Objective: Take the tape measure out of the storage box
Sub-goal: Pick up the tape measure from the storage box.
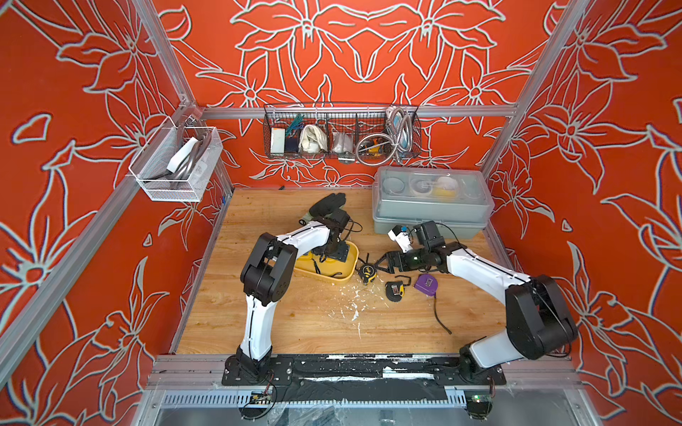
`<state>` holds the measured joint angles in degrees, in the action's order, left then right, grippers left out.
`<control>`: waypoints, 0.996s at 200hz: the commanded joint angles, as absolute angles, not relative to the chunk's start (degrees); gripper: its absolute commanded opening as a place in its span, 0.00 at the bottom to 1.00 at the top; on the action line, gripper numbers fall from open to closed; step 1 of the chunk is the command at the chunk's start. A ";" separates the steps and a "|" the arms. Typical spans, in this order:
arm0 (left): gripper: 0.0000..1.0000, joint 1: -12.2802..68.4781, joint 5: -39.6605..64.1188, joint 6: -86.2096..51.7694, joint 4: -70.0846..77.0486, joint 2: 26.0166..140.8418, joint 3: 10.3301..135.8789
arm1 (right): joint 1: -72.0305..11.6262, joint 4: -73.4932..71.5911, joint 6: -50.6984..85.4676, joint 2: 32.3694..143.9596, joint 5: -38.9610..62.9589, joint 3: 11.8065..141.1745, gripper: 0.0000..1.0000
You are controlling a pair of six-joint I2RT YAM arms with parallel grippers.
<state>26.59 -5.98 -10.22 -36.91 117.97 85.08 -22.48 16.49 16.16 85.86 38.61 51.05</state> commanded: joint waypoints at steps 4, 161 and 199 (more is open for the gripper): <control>0.80 26.45 -5.02 -11.21 -38.16 119.92 85.11 | -22.71 16.75 16.08 86.66 38.23 52.04 1.00; 0.51 28.62 3.79 -4.15 -44.97 92.11 76.63 | -22.13 0.86 36.14 98.35 67.36 59.32 1.00; 0.51 30.72 6.73 -3.43 -45.20 86.14 73.29 | -22.51 -13.35 48.75 99.67 70.48 57.88 1.00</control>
